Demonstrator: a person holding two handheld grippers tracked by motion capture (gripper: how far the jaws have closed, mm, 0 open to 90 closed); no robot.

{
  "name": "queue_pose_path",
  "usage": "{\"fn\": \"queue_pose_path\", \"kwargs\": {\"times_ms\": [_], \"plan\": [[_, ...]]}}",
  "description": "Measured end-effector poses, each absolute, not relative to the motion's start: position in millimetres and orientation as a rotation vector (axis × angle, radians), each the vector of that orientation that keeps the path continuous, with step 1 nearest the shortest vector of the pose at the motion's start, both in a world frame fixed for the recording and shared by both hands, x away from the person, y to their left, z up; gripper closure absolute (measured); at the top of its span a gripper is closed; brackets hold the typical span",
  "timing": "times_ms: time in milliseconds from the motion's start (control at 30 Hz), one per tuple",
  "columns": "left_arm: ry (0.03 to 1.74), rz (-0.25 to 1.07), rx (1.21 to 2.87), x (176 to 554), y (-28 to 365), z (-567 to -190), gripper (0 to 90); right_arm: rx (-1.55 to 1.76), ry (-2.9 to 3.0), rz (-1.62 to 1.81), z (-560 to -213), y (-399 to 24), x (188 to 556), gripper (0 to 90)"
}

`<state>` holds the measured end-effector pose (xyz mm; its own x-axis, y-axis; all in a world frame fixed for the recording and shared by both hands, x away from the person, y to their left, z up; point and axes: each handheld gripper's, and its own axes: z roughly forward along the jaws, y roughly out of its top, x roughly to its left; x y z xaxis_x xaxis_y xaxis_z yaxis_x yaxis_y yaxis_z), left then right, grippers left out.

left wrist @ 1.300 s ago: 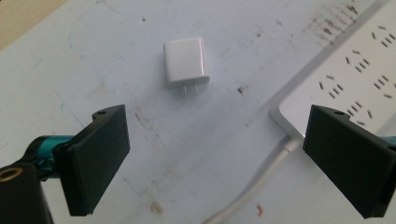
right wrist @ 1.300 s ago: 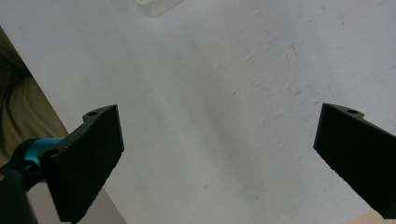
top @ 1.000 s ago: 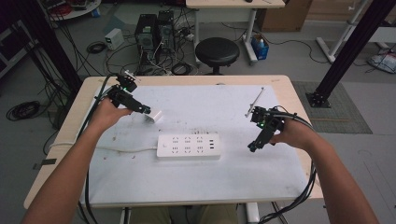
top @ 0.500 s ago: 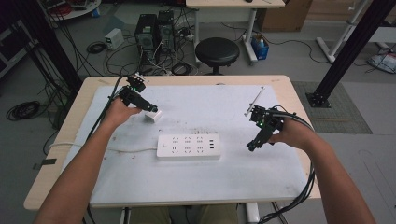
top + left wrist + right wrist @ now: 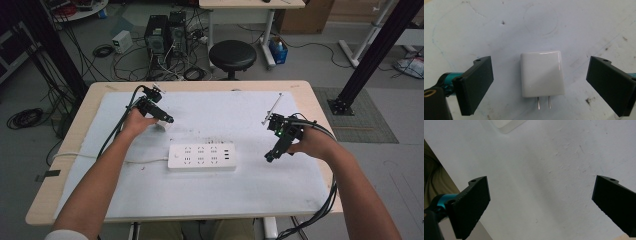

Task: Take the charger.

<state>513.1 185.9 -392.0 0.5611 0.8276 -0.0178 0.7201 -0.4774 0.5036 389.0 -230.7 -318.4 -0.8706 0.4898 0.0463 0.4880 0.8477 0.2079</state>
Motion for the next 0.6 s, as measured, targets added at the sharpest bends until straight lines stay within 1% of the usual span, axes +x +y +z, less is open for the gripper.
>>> {"fn": "queue_pose_path", "kwargs": {"times_ms": [133, 300, 333, 433, 467, 500, 533, 600], "plan": [[1.281, 0.335, 2.326, 516, 183, -400, 7.2, 0.803, 3.015, 0.325, -319, -230, 389, 0.9], [1.283, 0.321, 2.340, 518, 182, -405, 8.0, 0.800, 3.016, 0.329, -319, -231, 389, 0.9], [1.295, 0.317, 2.341, 520, 182, -409, 8.9, 0.804, 3.015, 0.332, -319, -232, 389, 0.9], [1.285, 0.311, 2.334, 520, 183, -409, 15.7, 0.803, 3.017, 0.334, -320, -232, 390, 0.9], [1.282, 0.309, 2.337, 520, 183, -409, 15.7, 0.803, 3.017, 0.334, -320, -232, 390, 0.9], [1.280, 0.309, 2.345, 520, 183, -409, 19.7, 0.795, 3.020, 0.328, -320, -232, 391, 0.9], [1.287, 0.308, 2.348, 520, 183, -410, 21.6, 0.798, 3.020, 0.328, -320, -231, 391, 0.9], [1.292, 0.307, 2.348, 520, 185, -410, 23.3, 0.801, 3.021, 0.335, -321, -231, 391, 0.9]]}}
